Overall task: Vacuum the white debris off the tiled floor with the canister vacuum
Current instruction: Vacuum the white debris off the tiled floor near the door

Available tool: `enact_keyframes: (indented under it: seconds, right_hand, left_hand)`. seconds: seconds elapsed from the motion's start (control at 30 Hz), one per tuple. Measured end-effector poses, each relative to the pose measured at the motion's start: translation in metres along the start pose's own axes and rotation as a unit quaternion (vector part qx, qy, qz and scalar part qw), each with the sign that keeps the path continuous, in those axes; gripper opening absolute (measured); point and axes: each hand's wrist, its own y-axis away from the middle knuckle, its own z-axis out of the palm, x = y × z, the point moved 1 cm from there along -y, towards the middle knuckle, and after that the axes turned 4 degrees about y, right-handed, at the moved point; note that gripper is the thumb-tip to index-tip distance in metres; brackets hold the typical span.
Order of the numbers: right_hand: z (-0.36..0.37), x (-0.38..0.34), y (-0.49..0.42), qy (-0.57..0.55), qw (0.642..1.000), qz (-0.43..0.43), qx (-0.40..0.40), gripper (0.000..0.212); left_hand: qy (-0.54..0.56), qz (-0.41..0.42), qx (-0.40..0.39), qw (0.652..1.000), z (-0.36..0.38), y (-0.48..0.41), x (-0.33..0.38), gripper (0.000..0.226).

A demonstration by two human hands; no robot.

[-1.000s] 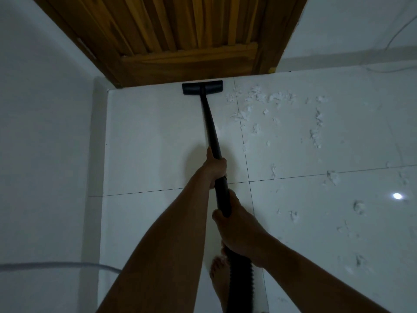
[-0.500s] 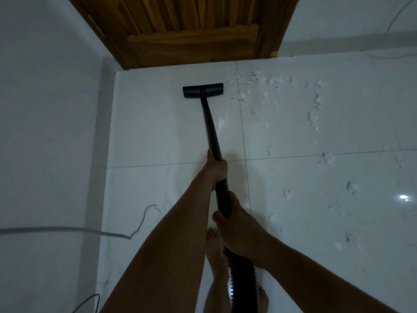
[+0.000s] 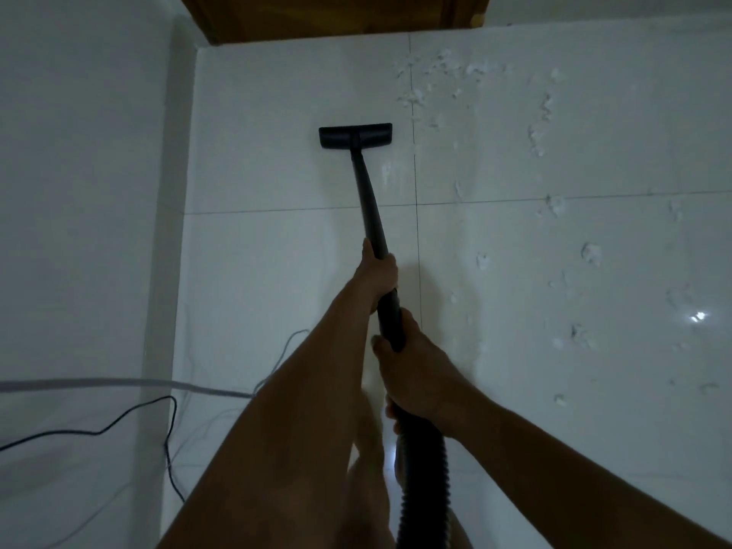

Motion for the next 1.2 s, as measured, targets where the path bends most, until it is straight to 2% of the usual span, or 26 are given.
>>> enact_keyframes:
  seconds: [0.2,0.4,0.53,0.7,0.9,1.2]
  right_hand:
    - [0.022,0.029,0.020,-0.057,0.998,0.008,-0.013,0.061]
    - [0.048,0.060,0.036,-0.183,0.981,0.014,-0.063,0.071]
    - [0.069,0.076,0.049,-0.160,0.986,0.008,-0.051,0.067]
    - [0.088,0.094,0.066,-0.105,0.994,0.008,-0.030,0.074]
    - [0.107,0.122,0.102,-0.094,0.995,0.017,-0.022,0.071]
    - [0.130,0.171,0.144,0.001,1.000,0.013,-0.013,0.076]
  left_hand:
    - [0.010,0.006,0.000,1.000,-0.002,0.015,-0.034,0.070]
    - [-0.012,0.018,-0.009,1.000,-0.010,0.026,-0.079,0.070]
    - [-0.012,0.015,-0.016,1.000,-0.015,0.042,-0.100,0.071]
    - [-0.018,0.022,-0.033,0.999,-0.012,0.070,-0.122,0.072]
    - [-0.029,0.018,-0.053,0.998,-0.008,0.108,-0.156,0.076]
    - [-0.031,-0.004,-0.068,0.997,0.003,0.156,-0.212,0.078]
